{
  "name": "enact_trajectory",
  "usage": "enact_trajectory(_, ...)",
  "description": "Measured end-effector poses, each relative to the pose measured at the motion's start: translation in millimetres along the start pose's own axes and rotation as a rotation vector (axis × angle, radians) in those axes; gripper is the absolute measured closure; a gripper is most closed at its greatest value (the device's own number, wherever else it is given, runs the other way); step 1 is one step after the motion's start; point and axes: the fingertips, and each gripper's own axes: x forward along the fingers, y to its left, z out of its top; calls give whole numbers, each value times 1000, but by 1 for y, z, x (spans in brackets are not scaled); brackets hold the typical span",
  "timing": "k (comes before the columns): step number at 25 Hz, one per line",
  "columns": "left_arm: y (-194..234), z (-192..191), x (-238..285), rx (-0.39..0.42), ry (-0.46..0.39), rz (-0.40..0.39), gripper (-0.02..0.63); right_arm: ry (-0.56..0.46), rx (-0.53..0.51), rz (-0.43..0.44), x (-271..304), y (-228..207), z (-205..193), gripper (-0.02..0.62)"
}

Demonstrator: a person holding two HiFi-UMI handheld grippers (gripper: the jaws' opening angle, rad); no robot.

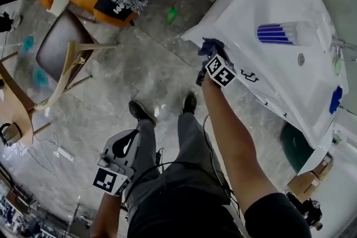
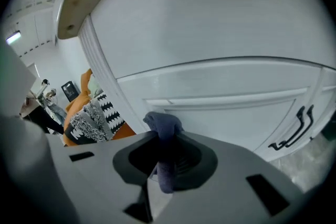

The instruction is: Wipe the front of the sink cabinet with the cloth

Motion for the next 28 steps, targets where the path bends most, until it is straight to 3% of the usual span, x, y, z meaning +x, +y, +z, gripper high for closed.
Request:
enact_trajectory(3, 14, 4, 4, 0, -13, -3, 602, -27, 22, -44, -1, -19, 8, 546)
enact_trajectory(7, 12, 12, 15, -2, -43, -38, 603, -81, 125, -243, -50, -116, 15, 548)
enact_trajectory(10, 6, 24, 26, 4, -104, -73, 602, -91, 116, -322, -75, -166, 23, 548)
enact_trajectory(13, 1, 17, 33, -5, -78, -84, 601, -78, 118, -301, -62, -157, 17, 548)
enact_trajectory(16, 0, 10, 35, 3, -55, -85, 602, -42, 104, -216, -25, -104, 2, 548)
enact_trajectory(19, 1, 6, 35, 12, -39, -67, 602, 1, 8, -87, 8, -40, -8, 548)
enact_trajectory(21, 1, 6, 36, 8, -42, -59, 603, 17, -27, -46, 16, -21, -6, 548)
enact_trajectory(24, -2, 3, 36, -10, -43, -57, 601, 4, -49, -66, 4, -45, -3, 548)
enact_trajectory(28, -3, -4, 38, -3, -60, -63, 602, -49, -150, -176, -33, -117, 5, 548)
